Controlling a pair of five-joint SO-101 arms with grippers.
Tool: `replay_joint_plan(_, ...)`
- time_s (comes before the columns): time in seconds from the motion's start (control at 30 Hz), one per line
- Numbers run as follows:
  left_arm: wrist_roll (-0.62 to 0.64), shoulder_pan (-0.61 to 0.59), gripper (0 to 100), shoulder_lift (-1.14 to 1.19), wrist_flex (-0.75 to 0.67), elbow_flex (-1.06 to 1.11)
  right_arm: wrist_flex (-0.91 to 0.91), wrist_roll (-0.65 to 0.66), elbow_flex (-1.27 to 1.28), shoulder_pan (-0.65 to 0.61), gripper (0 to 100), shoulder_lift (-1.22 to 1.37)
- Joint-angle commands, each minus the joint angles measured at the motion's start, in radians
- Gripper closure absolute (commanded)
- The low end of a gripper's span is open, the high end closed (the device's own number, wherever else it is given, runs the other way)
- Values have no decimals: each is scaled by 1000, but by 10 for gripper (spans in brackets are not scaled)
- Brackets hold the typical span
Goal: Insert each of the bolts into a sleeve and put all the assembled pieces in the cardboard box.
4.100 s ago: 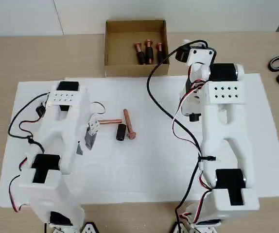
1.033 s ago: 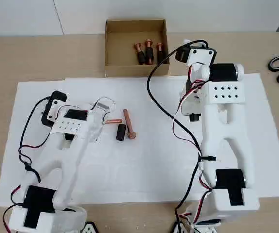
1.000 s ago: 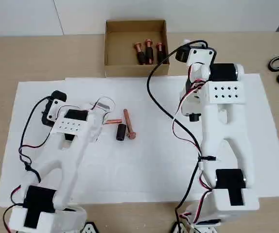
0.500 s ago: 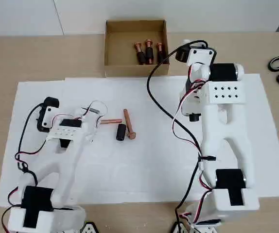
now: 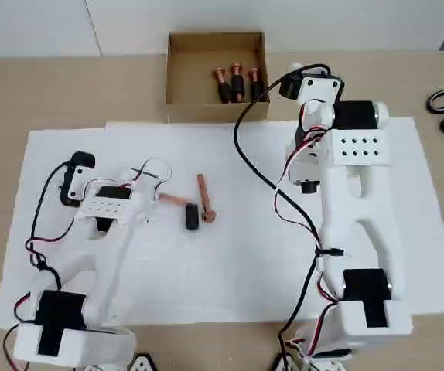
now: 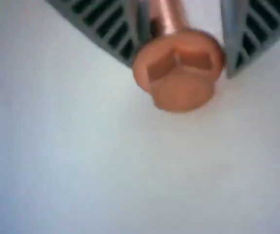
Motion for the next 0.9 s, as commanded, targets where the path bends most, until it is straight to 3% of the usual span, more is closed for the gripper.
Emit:
replay_joint_plan(0.0,-17,-3,993,2,-14,-15,-7,5,-5,-4,995,-54)
replay_joint_plan(0.53,-80,-11,993,0,3,-216,-5,5,-5,-4,995,-54)
replay_joint_plan(0.67,-152,-2,993,0,183,-363,-5,5,-5,-4,995,-54)
replay_joint_plan(0.87,-368,-5,993,0,643,-615,-8,3,-5,-4,995,-54)
